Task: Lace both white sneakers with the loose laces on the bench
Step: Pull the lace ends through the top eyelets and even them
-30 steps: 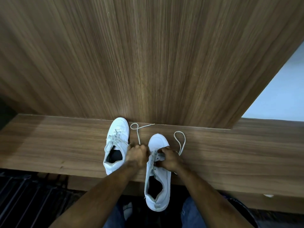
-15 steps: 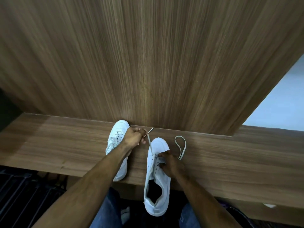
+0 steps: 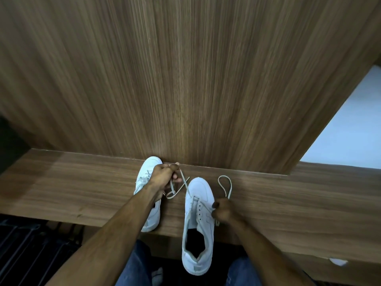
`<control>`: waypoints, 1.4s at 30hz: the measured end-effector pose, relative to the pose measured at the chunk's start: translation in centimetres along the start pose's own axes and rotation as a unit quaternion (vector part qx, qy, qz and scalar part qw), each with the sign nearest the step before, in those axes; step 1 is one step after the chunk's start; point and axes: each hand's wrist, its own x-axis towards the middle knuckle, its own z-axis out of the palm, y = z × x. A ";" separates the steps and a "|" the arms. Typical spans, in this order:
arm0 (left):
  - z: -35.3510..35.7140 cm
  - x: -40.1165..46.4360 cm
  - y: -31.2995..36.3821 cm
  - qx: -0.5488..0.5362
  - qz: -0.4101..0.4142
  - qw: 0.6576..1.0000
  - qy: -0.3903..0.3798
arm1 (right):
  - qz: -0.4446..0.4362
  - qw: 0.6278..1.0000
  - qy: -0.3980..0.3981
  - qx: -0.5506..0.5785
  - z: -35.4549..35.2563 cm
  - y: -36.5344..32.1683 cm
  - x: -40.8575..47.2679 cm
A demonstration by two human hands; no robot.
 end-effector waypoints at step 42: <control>3.6 -4.6 14.5 0.033 0.294 0.953 -0.056 | -0.376 0.822 0.141 0.403 -18.5 -15.8 -10.5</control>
